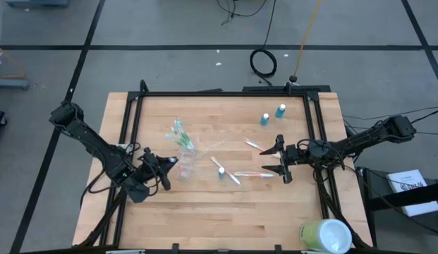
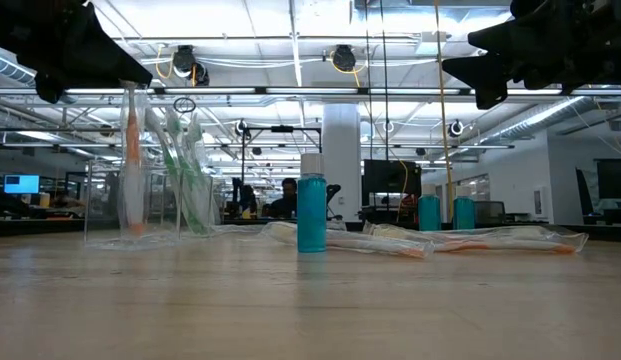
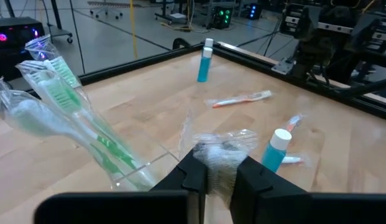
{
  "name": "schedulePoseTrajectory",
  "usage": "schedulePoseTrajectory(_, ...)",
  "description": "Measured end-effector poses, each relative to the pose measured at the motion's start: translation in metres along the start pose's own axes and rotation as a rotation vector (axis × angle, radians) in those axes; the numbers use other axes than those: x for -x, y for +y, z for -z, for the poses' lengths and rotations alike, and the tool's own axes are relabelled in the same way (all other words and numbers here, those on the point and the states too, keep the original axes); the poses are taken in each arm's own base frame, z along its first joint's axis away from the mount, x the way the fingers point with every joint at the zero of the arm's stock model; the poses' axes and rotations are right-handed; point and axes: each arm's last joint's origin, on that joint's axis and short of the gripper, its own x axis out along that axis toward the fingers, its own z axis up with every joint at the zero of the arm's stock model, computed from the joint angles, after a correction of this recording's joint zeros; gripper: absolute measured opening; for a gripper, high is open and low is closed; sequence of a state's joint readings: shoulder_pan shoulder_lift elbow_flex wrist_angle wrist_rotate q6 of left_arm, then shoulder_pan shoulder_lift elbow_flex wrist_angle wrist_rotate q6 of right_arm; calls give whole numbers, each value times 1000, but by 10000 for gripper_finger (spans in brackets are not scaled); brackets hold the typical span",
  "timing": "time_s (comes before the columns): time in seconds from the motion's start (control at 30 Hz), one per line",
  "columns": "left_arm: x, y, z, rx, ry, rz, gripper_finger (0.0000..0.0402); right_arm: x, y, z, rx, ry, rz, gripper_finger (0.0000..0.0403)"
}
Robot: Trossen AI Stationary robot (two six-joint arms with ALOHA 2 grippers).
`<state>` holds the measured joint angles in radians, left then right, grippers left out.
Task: Pick & Place toothbrushing station
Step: Put the orange toothbrush into the bottom section of the transparent organizer
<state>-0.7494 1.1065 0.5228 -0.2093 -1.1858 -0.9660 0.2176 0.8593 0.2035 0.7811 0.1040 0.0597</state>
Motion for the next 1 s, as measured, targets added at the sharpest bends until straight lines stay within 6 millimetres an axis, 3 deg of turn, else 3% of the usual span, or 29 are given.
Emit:
schedulePoseTrajectory(0.33,-4,1,-2,-54,4,-14,183,0,0,0,0,2,0,235)
schedulePoseTrajectory(0.47,-2,-1,-8,-102,-2,-5,220,0,0,1,-3,9,1,235)
schedulePoseTrajectory(0.8,10,4,-39,-103,-46,38,236,0,0,1,-10,9,0,235)
schedulePoseTrajectory(1.0,13,9,-46,-103,-60,49,237,0,0,1,-10,16,1,235)
